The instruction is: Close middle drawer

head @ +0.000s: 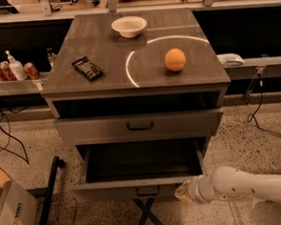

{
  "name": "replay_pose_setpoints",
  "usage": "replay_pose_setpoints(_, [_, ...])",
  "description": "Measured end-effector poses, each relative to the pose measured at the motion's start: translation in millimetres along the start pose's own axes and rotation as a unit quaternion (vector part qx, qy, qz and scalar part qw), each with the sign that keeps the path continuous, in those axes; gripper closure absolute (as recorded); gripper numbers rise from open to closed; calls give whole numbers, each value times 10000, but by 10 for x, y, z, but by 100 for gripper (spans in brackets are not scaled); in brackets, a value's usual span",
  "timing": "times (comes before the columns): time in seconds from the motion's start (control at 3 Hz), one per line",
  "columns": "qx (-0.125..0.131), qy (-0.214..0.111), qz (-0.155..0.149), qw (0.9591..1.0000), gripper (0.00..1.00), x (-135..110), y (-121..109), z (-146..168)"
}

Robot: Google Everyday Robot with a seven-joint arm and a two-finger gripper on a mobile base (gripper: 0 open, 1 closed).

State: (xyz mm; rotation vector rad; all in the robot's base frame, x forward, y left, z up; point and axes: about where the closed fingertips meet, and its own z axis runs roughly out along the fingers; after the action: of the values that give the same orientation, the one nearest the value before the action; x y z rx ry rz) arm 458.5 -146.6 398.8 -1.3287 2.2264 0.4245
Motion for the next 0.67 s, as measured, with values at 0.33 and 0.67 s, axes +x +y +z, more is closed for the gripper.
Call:
replay_pose_setpoints(0.33, [129,-92,-174,9997,100,-114,-286,45])
replay_pose_setpoints(0.67, [204,-186,-260,9993,100,-194,-538,76])
